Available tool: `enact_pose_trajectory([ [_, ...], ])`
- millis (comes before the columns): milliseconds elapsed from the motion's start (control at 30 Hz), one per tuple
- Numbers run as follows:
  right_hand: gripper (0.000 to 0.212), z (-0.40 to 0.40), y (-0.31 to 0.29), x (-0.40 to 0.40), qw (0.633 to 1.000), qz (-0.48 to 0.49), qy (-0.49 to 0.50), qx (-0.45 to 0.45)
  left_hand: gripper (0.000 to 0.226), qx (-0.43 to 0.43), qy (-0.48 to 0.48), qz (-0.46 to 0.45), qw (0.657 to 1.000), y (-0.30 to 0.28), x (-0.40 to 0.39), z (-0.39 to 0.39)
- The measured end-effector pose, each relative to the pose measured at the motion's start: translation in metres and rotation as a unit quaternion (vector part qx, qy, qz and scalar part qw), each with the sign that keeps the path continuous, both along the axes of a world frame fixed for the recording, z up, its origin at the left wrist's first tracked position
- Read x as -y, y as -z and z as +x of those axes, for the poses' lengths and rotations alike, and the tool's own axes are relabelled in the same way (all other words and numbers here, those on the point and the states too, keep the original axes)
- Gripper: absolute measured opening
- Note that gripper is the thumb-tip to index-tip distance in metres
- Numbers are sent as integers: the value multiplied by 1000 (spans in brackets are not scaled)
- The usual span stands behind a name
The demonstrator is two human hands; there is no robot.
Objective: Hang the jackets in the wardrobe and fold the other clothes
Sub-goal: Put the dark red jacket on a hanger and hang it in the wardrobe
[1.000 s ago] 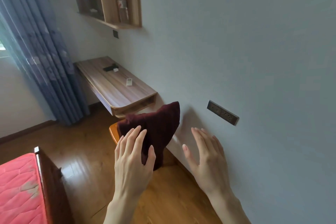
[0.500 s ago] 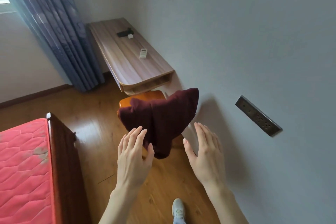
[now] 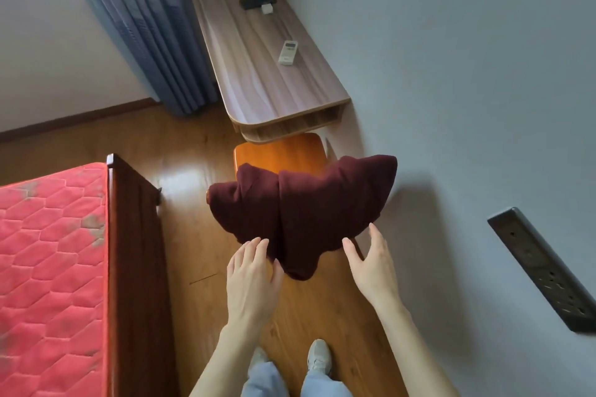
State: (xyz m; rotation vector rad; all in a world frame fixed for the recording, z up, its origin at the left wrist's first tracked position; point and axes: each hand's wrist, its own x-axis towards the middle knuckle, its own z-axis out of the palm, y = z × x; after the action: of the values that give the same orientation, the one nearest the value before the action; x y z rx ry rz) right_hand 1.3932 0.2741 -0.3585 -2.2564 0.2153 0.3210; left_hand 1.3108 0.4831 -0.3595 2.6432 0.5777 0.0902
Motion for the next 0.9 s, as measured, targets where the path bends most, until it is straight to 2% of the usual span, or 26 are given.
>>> enact_pose_trajectory([
  [100,82,23,26,-6,972,133,150,-121,47,-67,-33,-10,997,27,-7,13],
  [167,91,36,41,-9,946,160,224,-170,51,-93,-50,-3,994,41,-13,18],
  [267,95,54,60,-12,930,173,268,-185,55,-88,-92,-32,991,55,-23,31],
  [333,96,62,68,-13,923,191,280,-182,60,-66,-141,-103,982,63,-27,38],
  [467,81,73,78,-14,917,251,260,-170,81,-36,-252,-279,926,75,-37,46],
  [567,63,77,79,-16,922,237,243,-188,52,-26,-271,-321,907,84,-47,47],
  [667,59,68,77,-15,937,190,232,-180,19,-13,-281,-313,907,84,-51,37],
  [800,47,43,71,-9,955,145,212,-149,15,-8,-238,-267,934,74,-52,29],
  [900,36,27,61,0,967,118,189,-125,16,8,-216,-274,937,57,-43,18],
])
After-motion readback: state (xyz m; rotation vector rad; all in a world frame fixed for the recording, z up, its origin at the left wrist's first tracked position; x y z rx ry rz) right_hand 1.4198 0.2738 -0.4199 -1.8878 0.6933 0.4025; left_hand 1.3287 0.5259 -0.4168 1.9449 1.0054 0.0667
